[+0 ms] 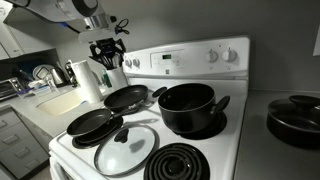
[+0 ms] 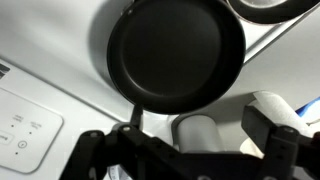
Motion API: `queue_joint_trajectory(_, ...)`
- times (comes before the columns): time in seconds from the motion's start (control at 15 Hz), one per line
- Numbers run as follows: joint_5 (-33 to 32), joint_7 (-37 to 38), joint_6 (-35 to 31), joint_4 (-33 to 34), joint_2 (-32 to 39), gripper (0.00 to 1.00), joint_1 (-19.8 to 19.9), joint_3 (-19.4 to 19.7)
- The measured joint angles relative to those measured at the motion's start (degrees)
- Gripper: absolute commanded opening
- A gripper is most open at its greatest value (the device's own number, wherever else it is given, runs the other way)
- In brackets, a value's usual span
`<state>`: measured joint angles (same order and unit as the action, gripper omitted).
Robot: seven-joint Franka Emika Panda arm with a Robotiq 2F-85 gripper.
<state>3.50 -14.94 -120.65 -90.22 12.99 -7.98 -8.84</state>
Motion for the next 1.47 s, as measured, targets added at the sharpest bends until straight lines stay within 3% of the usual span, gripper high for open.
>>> queue_joint_trajectory(0.53, 2.0, -0.2, -2.1, 3.0, 3.2, 1.0, -0.1, -1.4)
queue_joint_trajectory(0.87, 2.9, 0.0, -13.4, 2.1, 5.6, 1.0, -1.2, -2.6)
queue_joint_trajectory(1.47, 2.8, -9.9, -15.3, 17.5, 18.3, 1.0, -1.3, -3.7)
